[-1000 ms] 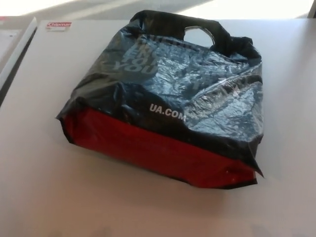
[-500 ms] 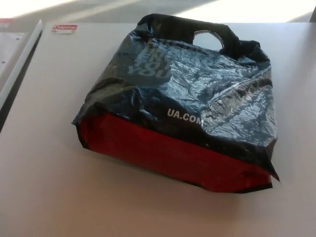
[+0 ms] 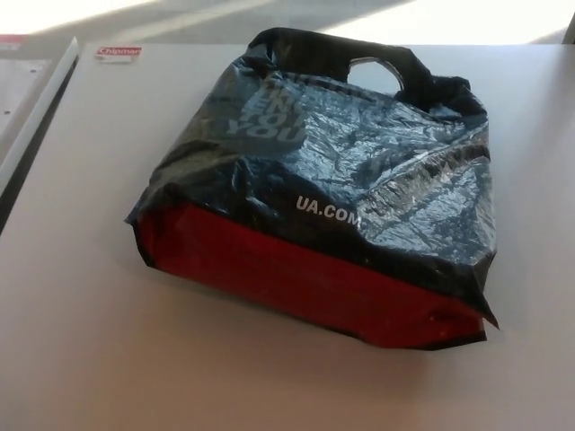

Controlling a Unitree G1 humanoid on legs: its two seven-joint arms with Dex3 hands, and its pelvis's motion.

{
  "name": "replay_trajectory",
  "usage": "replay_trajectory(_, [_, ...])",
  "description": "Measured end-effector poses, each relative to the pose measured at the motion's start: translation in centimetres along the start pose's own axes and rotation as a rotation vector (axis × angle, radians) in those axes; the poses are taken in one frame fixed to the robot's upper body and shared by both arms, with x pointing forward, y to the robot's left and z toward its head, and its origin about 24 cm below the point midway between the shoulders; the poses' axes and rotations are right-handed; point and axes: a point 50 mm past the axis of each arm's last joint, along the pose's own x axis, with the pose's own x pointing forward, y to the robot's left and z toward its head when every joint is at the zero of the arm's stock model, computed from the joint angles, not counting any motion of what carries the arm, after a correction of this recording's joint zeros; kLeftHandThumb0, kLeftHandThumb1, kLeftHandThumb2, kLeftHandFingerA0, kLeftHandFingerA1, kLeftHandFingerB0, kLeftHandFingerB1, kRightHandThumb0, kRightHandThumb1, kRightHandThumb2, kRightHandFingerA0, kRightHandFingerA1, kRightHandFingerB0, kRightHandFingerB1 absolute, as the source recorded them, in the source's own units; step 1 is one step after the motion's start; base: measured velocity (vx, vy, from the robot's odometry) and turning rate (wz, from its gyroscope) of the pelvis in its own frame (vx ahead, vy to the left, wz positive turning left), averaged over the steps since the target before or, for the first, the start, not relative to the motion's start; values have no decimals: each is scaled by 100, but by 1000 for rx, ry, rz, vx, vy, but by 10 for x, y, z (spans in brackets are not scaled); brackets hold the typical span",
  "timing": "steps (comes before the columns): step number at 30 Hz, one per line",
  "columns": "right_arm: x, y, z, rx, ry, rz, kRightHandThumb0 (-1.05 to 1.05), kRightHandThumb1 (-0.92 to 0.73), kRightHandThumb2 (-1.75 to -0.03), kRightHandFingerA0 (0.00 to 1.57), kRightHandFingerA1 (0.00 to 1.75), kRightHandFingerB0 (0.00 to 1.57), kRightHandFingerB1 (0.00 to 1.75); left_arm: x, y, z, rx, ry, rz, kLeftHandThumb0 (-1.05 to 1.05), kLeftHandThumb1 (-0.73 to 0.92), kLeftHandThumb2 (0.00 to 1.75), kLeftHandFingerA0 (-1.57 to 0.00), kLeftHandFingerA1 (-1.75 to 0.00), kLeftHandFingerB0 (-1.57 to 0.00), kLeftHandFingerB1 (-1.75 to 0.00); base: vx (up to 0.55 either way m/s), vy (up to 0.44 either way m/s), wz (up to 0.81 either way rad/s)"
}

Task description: A plastic bag is kept infront of the robot in the middle of the desk and the robot uses both its hands to grab it from the top and lifts it up and then releases it.

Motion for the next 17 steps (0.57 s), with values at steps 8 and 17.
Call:
replay_trajectory(8, [6, 5, -14, 96, 104, 39, -53, -72, -88, 24, 46, 10, 39, 3, -5, -9, 6, 68, 88, -56, 87, 108, -7, -49, -2, -40, 0, 0, 0])
replay_trajectory(17, [7, 6, -17, 148, 128, 62, -53, -72, -88, 24, 46, 10, 39, 4, -7, -11, 16, 74, 113, -24, 78, 125, -3, -52, 0, -49, 0, 0, 0])
